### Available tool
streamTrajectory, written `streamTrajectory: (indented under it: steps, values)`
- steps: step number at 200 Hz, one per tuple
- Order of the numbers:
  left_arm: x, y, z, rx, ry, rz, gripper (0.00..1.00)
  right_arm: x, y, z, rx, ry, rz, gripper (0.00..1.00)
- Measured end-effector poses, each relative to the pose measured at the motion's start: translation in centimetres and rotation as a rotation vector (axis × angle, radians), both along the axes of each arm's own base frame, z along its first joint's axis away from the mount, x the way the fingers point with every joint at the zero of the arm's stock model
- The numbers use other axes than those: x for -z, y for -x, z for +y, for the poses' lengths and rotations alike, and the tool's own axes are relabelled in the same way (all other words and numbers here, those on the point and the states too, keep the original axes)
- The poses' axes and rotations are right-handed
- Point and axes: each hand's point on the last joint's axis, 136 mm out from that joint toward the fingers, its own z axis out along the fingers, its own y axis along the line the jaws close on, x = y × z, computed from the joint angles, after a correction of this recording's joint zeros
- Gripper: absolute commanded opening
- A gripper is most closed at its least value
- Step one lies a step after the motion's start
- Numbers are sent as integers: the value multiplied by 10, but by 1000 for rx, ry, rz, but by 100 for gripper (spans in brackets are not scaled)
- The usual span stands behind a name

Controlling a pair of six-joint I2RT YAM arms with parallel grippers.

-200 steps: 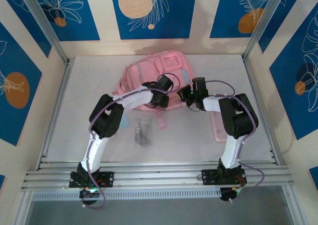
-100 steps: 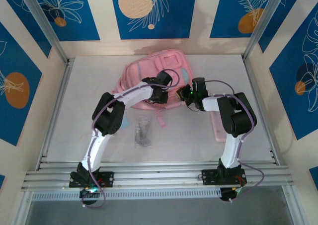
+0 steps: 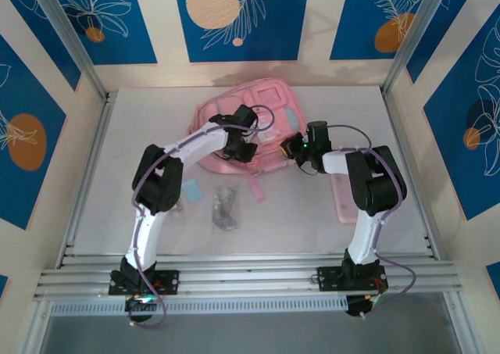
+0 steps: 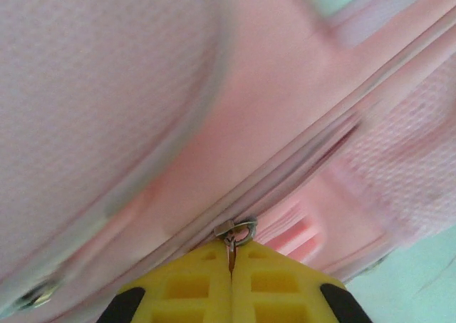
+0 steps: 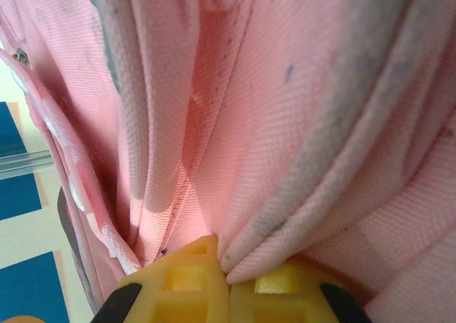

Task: Pack books, pencil case, and school supplies into a backpack

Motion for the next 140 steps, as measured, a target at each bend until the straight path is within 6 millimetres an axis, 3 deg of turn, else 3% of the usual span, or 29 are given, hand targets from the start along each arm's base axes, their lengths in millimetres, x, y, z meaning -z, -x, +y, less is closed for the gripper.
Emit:
streamTrajectory:
  steps: [51, 77, 100, 127, 140]
  values:
    - [12, 6, 40, 33, -75, 58, 0, -2, -2, -8, -44, 37, 11, 0]
    - [-2, 1, 47, 24, -40, 48, 0, -10, -8, -14, -61, 50, 8, 0]
    - [-27, 0, 35, 36, 69, 25, 0, -23, -20, -26, -60, 48, -7, 0]
    - [-57, 1, 15, 46, 184, 13, 0, -36, -28, -37, -50, 34, -23, 33]
    - [-66, 2, 5, 45, 229, 20, 0, -42, -25, -38, -53, 30, -25, 44]
